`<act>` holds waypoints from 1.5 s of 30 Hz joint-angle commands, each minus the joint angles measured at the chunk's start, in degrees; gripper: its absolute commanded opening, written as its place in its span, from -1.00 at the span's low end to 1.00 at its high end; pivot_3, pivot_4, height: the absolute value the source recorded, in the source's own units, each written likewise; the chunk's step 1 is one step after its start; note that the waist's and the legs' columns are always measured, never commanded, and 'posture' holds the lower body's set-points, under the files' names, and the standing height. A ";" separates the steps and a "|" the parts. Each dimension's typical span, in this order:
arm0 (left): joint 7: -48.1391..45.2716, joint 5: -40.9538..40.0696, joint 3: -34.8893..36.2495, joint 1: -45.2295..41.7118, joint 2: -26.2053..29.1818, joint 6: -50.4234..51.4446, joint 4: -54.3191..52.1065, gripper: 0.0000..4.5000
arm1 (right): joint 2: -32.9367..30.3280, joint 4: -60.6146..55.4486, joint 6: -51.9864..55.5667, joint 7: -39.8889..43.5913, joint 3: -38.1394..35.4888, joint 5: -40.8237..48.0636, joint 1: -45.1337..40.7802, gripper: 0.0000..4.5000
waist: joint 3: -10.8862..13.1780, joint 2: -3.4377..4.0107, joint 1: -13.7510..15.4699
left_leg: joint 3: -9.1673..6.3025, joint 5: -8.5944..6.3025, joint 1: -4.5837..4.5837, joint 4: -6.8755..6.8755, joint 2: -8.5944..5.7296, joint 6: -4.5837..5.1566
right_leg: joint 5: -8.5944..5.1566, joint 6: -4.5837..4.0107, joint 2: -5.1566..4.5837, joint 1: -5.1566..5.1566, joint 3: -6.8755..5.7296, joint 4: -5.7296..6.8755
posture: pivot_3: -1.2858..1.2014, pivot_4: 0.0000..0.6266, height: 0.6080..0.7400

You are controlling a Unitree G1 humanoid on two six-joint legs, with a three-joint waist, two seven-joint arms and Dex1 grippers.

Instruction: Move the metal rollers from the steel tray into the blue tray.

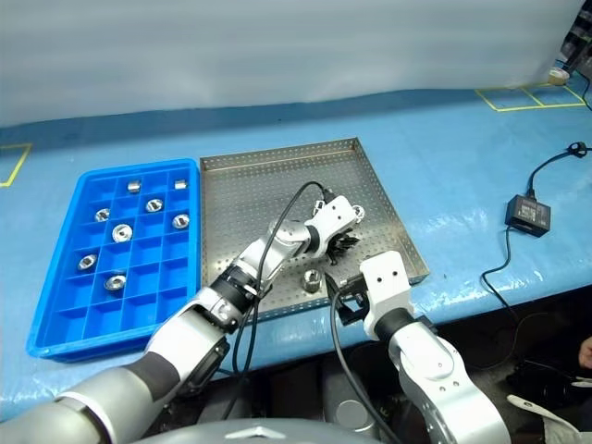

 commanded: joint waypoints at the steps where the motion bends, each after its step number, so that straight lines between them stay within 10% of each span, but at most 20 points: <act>1: 0.98 -2.15 3.82 0.48 0.75 2.31 -7.39 -0.53 | -0.02 0.11 -0.57 0.88 -0.04 0.38 -1.54 1.00 | 0.00 0.00 0.18 | 0.01 0.00 -0.01 -0.01 0.00 0.00 | 0.01 0.01 0.01 -0.02 0.02 0.00 | -0.13 -0.52 1.00; 25: 31.13 3.15 25.85 36.08 9.53 23.73 -76.26 -0.53 | 0.70 14.33 -3.16 11.87 9.59 2.70 -21.60 1.00 | 0.02 -0.03 8.18 | 0.15 -0.02 0.03 -0.09 0.01 0.05 | 0.24 0.33 -0.03 -0.04 0.12 -0.05 | 0.13 -0.52 1.00; 45: 42.60 12.44 32.73 54.14 6.85 23.78 -81.42 -0.53 | 1.10 22.58 -7.02 20.09 14.67 2.88 -28.03 1.00 | 0.03 -0.08 14.37 | -0.07 -0.02 -0.04 -0.04 0.03 0.05 | -0.04 -0.13 -0.16 0.01 -0.23 -0.06 | 0.26 -0.52 1.00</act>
